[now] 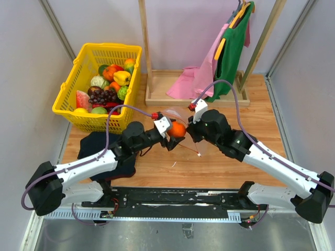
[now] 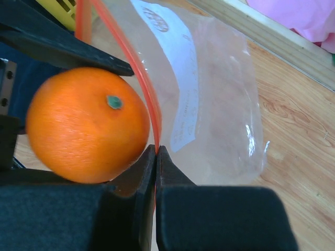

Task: Place the food in the zip-top bag and seal the zipper
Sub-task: Place the fake fruit in the zipper food storage bag.

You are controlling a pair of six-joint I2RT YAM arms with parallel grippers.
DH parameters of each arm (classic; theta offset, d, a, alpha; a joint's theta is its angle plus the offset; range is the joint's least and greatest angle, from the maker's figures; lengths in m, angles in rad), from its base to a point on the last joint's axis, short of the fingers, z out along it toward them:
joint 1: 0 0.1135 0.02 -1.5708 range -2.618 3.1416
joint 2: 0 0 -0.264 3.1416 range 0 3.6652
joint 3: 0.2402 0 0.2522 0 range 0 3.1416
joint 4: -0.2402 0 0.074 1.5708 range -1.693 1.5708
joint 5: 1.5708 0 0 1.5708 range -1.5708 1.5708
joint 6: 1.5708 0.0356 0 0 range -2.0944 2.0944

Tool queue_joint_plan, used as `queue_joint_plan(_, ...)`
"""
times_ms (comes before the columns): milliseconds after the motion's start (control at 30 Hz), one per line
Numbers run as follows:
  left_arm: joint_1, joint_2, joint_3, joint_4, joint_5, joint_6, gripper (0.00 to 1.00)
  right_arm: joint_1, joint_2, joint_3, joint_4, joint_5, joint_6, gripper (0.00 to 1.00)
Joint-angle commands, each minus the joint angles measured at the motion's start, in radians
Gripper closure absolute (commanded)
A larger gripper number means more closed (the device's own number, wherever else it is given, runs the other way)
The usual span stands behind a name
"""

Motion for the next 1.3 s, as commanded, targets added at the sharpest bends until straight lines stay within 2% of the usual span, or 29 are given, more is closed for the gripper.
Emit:
queue_joint_plan(0,-0.027,0.032,0.015,-0.043,-0.094,0.076,0.61,-0.012,-0.022,0.022,0.02,-0.032,0.007,0.99)
queue_joint_plan(200,-0.029,0.082,0.07,-0.122,-0.16,0.062,0.44,-0.017,-0.024,0.024,0.025,-0.058,0.008,0.99)
queue_joint_plan(300,-0.03,0.089,0.076,-0.122,-0.131,0.048,0.3,-0.02,-0.024,0.022,0.028,-0.066,0.011,0.99)
queue_joint_plan(633,-0.03,0.076,0.077,-0.128,-0.104,0.018,0.12,-0.03,-0.029,0.009,0.036,-0.074,0.027,0.99)
queue_joint_plan(833,-0.03,0.069,0.08,-0.135,-0.089,0.001,0.06,-0.036,-0.035,0.005,0.038,-0.077,0.037,0.99)
queue_joint_plan(1100,-0.03,-0.017,0.104,-0.187,-0.118,-0.102,0.06,-0.051,-0.044,-0.006,0.037,-0.059,0.056,0.99)
queue_joint_plan(1267,-0.03,-0.098,0.136,-0.279,-0.175,-0.187,0.06,-0.074,-0.051,-0.017,0.037,-0.048,0.078,0.99)
